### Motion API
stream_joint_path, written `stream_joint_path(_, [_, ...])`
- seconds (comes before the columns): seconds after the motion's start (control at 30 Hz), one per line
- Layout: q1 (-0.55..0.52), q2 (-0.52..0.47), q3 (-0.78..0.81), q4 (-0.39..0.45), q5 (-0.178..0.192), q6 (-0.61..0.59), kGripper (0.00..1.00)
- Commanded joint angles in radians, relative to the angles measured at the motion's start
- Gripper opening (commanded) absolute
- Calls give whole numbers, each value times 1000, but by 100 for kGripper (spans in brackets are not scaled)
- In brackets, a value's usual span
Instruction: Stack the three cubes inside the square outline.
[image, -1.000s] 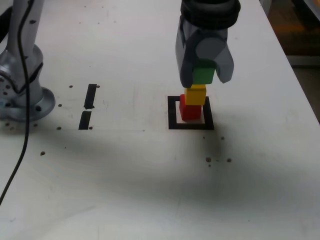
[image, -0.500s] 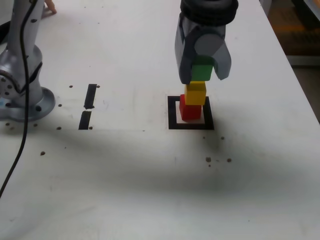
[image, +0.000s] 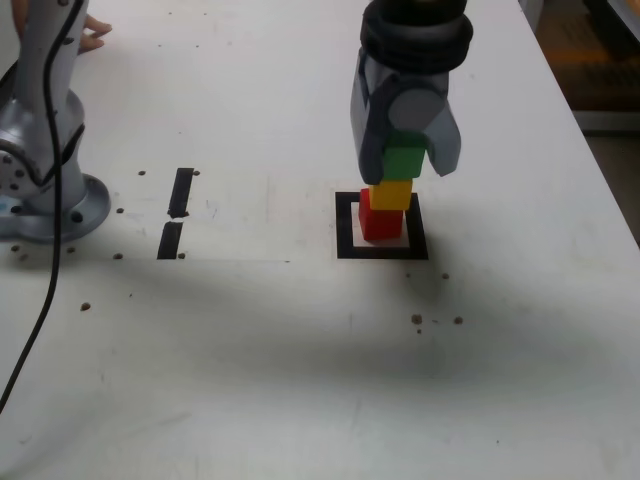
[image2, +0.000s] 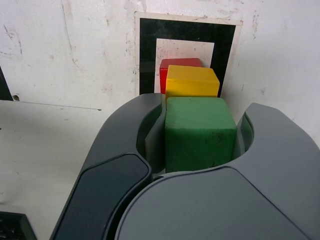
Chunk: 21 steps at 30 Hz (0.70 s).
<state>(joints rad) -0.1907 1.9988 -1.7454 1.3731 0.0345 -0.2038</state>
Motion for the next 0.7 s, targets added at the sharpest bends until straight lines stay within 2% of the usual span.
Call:
stream_joint_path(0.0, [3,-12,3,-4,2,1,49])
stream_joint_path(0.47, [3,-30,16,-15,15,6,66])
stream_joint_path(0.67, [3,-40,18,-18,35,6,80])
